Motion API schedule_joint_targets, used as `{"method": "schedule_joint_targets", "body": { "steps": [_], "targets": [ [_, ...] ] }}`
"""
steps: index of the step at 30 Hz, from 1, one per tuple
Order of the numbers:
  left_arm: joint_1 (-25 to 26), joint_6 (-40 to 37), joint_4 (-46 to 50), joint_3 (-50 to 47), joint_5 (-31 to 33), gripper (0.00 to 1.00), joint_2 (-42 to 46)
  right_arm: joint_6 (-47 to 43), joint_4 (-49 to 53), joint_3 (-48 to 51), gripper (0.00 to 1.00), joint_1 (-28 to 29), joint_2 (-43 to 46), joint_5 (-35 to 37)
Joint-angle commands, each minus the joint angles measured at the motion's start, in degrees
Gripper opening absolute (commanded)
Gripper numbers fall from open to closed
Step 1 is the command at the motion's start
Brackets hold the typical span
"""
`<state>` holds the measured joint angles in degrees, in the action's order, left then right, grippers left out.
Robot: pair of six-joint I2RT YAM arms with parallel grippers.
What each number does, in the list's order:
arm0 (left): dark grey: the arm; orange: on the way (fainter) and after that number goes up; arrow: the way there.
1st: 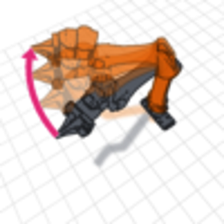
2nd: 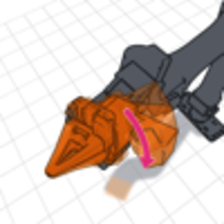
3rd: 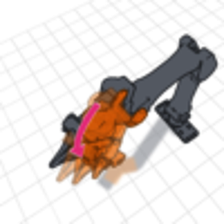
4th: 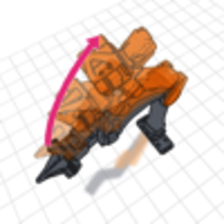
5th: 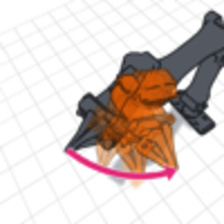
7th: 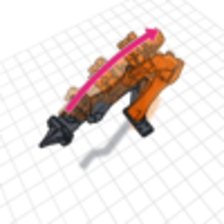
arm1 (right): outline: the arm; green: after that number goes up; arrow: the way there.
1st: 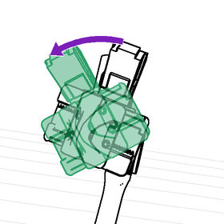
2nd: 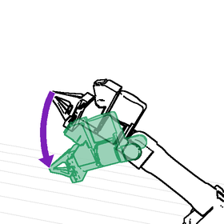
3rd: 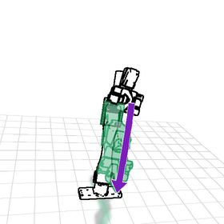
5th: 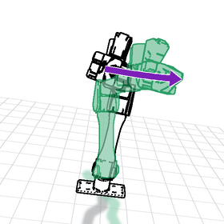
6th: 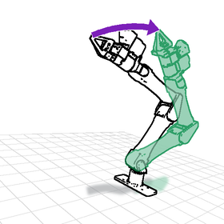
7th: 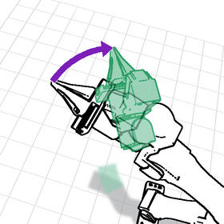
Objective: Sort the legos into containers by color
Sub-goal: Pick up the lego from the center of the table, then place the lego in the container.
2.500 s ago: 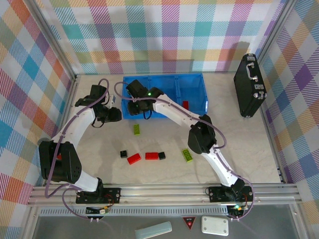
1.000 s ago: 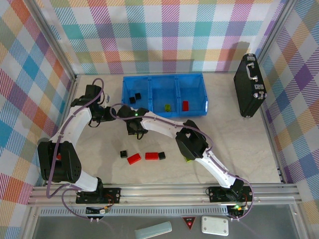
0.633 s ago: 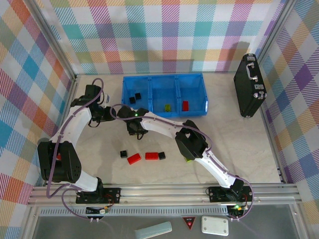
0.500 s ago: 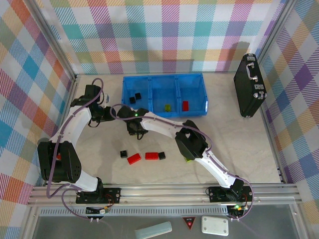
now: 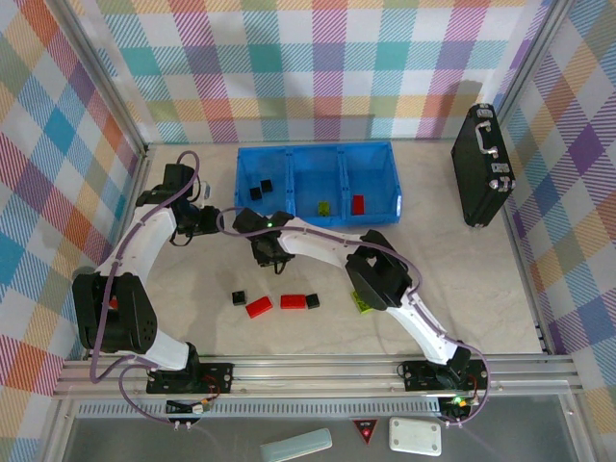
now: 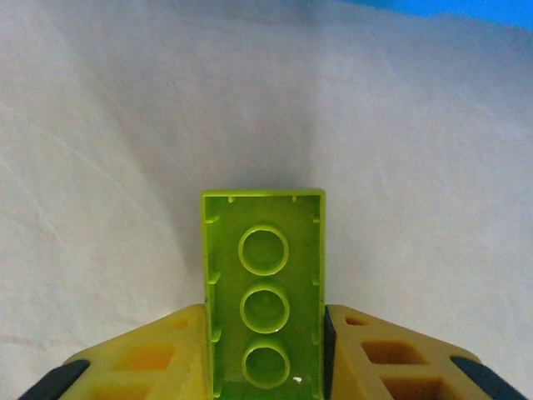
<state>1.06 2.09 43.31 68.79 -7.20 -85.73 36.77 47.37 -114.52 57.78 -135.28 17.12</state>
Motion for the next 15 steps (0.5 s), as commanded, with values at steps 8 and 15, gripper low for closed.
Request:
{"method": "schedule_joint_targets", "body": {
  "steps": [8,15],
  "targets": [
    [-1.6,0.1,0.4,0.0,0.3,0.43,0.8,-0.8,-1.1,14.0,0.36,-0.7,14.9,0.5],
    [-1.8,0.1,0.4,0.1,0.2,0.43,1.0,-0.8,-0.2,20.3,0.36,-1.8,21.7,0.7]
  ]
}}
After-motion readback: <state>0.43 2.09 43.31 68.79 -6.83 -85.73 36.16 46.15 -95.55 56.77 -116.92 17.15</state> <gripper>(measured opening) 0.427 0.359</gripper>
